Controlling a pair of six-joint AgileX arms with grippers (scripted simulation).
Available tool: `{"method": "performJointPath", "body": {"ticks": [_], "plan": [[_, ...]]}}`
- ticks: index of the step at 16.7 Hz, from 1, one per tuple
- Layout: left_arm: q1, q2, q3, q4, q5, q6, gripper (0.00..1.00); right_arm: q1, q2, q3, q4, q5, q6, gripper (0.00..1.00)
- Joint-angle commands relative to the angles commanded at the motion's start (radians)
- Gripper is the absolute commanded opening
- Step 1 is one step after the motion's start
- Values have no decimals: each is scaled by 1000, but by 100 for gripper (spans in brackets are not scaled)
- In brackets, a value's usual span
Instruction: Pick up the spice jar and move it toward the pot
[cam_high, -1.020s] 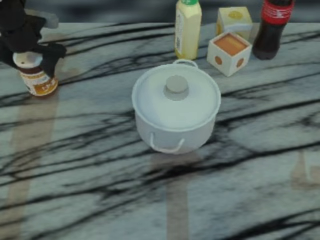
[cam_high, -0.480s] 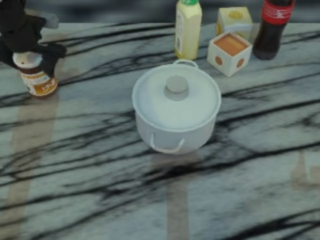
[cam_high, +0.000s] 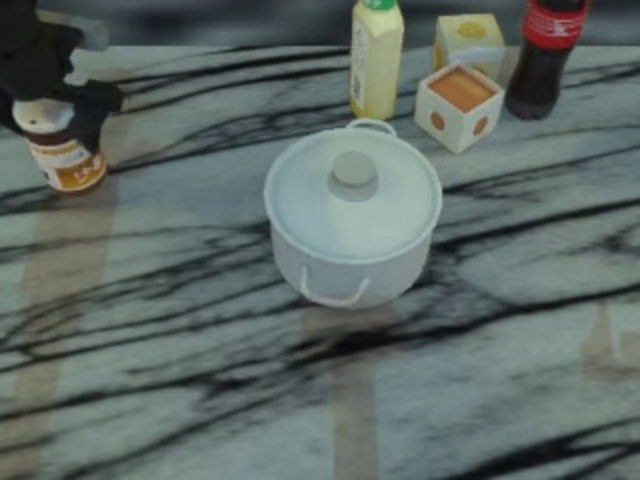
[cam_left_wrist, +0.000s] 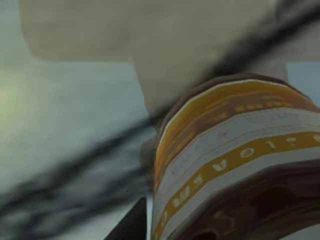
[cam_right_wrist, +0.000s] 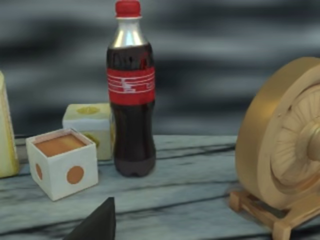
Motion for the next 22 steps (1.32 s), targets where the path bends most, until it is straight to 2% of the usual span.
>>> {"method": "performJointPath", "body": {"ticks": [7, 15, 18, 22], "plan": [[17, -360, -327, -25, -2, -1, 0, 0, 0, 0, 0, 0, 0, 100], [5, -393, -363, -24, -5, -14, 0, 0, 0, 0, 0, 0, 0, 100], [-49, -379, -380, -1, -19, -111, 0, 0, 0, 0, 0, 0, 0, 100], [-163, -356, -419, 52, -45, -341, 0, 0, 0, 0, 0, 0, 0, 100]]}}
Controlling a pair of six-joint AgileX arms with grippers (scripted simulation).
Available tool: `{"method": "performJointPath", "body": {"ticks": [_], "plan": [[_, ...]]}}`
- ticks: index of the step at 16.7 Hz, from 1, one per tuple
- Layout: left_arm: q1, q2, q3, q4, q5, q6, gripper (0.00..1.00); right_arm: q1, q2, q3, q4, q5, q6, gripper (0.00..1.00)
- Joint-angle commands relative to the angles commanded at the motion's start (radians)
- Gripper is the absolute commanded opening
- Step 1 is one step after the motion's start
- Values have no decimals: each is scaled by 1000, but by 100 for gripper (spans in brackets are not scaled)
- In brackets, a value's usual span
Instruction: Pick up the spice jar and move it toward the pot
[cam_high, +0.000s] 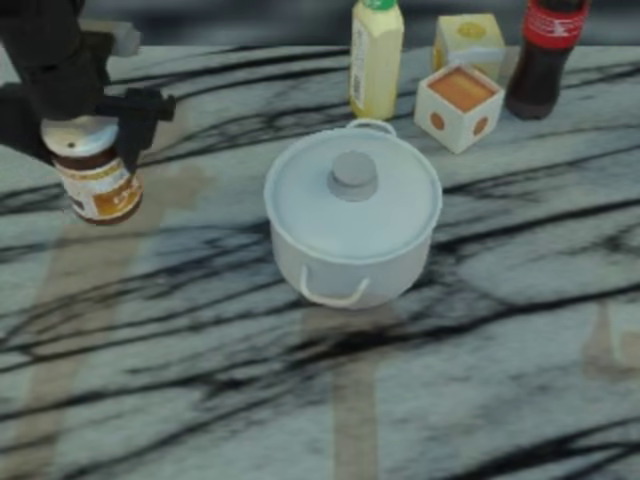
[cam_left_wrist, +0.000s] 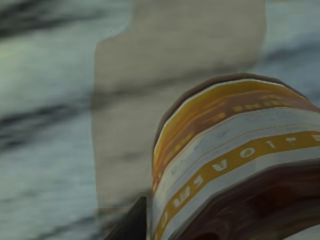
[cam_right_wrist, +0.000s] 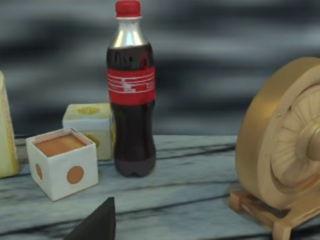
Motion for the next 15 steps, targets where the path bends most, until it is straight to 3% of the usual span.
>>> {"method": "performJointPath", "body": {"ticks": [5, 15], "plan": [[-117, 19, -43, 61, -27, -225, 0, 0, 0, 0, 0, 0, 0, 100], [-124, 40, -105, 151, -29, -241, 0, 0, 0, 0, 0, 0, 0, 100]]}}
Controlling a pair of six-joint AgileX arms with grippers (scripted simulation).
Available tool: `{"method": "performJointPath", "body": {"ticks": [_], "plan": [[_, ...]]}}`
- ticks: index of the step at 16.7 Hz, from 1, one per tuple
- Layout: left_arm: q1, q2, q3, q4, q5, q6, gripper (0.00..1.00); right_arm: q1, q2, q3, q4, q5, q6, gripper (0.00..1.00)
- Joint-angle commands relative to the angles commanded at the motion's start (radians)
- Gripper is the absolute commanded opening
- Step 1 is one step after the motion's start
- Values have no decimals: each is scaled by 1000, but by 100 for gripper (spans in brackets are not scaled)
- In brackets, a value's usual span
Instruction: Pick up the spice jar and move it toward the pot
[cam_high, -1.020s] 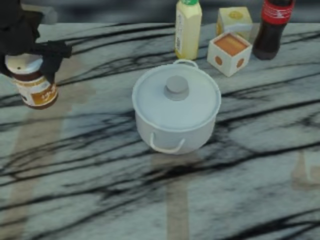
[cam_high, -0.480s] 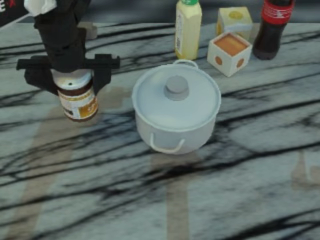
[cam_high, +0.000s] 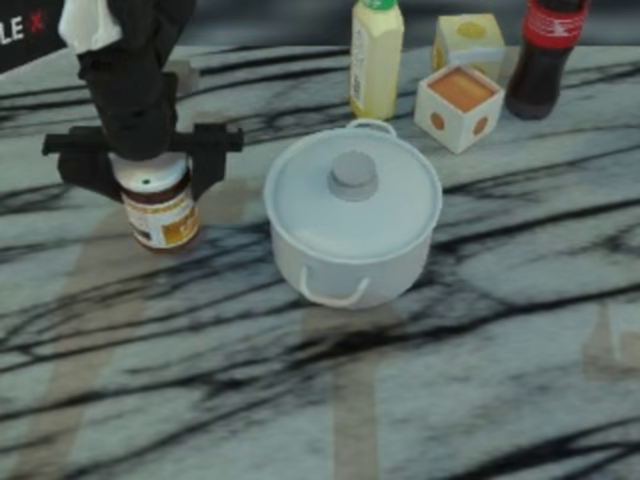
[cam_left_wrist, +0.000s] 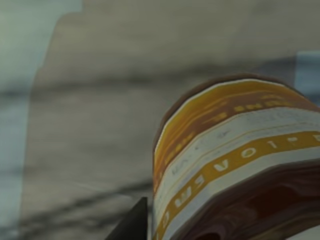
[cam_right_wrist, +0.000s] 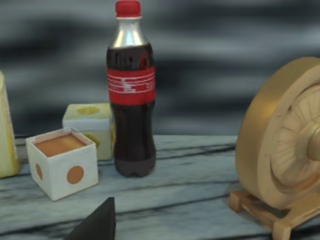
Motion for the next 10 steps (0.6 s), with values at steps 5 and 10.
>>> {"method": "performJointPath", "body": {"ticks": [5, 10], "plan": [[-1, 30, -67, 90, 1, 3, 0, 0, 0, 0, 0, 0, 0, 100], [-1, 30, -67, 90, 1, 3, 15, 0, 0, 0, 0, 0, 0, 100]]}}
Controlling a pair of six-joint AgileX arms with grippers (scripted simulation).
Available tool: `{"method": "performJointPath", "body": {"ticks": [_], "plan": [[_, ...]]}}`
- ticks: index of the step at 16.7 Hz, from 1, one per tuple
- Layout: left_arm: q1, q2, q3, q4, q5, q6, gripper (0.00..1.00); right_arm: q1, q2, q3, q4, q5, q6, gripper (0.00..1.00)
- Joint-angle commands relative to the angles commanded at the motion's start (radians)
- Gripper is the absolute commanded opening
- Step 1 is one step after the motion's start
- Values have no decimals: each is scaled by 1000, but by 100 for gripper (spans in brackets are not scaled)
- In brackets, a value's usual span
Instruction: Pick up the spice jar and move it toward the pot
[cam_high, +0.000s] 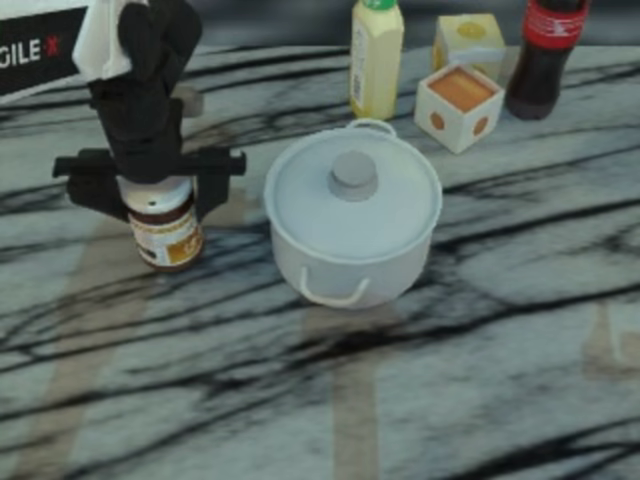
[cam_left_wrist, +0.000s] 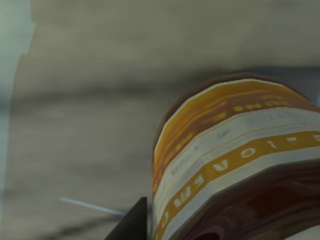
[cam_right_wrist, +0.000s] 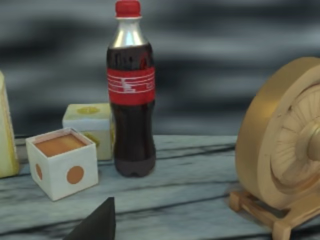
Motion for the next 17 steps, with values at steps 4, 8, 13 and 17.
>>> {"method": "performJointPath", "body": {"ticks": [4, 8, 13, 17], "plan": [[0, 0, 0, 0, 0, 0, 45, 0, 0, 0, 0, 0, 0, 100], [0, 0, 0, 0, 0, 0, 75, 0, 0, 0, 0, 0, 0, 100], [0, 0, 0, 0, 0, 0, 100, 0, 0, 0, 0, 0, 0, 100], [0, 0, 0, 0, 0, 0, 100, 0, 0, 0, 0, 0, 0, 100]]}}
